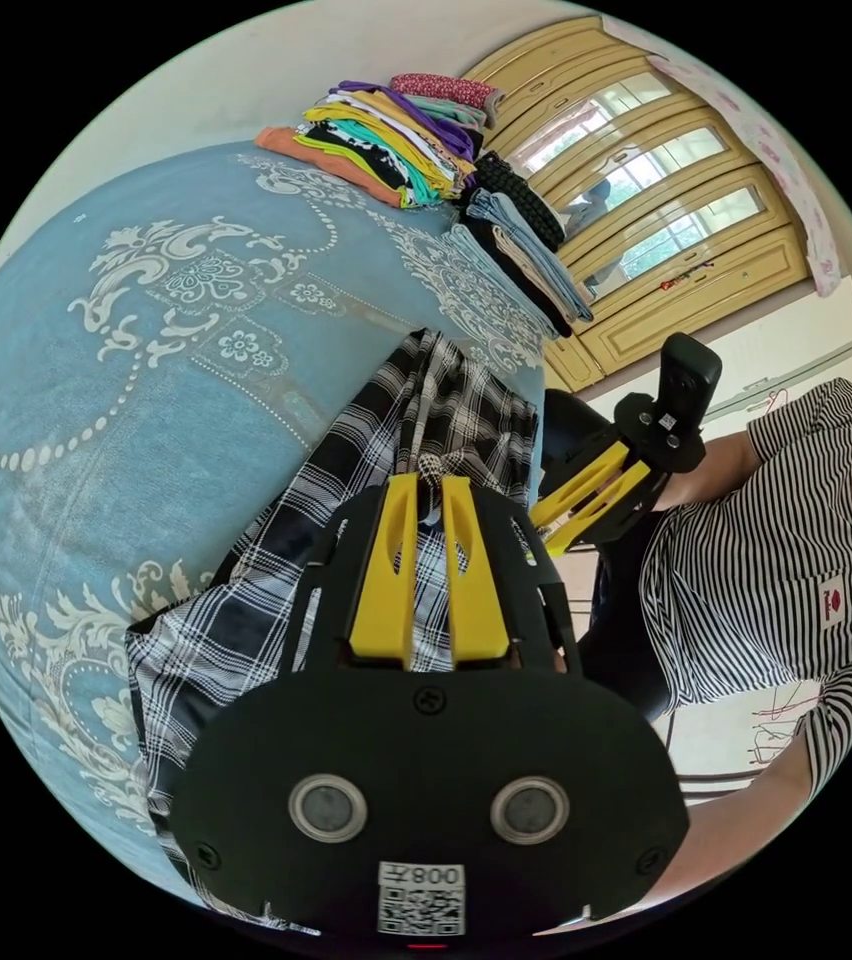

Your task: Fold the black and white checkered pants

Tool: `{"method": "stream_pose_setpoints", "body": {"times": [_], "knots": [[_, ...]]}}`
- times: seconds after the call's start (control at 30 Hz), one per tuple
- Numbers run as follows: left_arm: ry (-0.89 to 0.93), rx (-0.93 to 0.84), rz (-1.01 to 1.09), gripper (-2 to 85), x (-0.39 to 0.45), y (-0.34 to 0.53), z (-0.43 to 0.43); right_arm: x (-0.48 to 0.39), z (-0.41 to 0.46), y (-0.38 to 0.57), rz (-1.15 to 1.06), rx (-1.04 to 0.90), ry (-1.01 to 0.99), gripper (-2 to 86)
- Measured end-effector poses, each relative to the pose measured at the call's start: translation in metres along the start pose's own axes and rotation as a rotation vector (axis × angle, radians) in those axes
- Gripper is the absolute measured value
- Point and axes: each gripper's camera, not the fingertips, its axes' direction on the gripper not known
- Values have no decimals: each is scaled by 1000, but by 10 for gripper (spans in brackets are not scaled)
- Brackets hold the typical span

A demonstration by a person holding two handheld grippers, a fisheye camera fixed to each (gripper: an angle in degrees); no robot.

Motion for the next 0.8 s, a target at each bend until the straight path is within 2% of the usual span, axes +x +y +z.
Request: {"method": "stream_pose_setpoints", "body": {"times": [0.13,0.3,0.43,0.53,0.67,0.8], "knots": [[-8,-2,-35,46,-7,26,-10,8,37,-16,-13,-43,-9,35],[1,83,-99,38,-11,68,-34,18,76,-31,-13,-95,-34,41],[26,157,-70,31,7,88,-35,26,97,-42,-16,-111,-61,51],[37,136,-33,24,28,99,-16,29,107,-50,-20,-119,-51,56],[-104,41,-63,11,44,117,6,28,115,-55,-79,-142,9,59],[-246,59,-124,3,56,144,4,29,114,-57,-105,-147,44,60]]}}
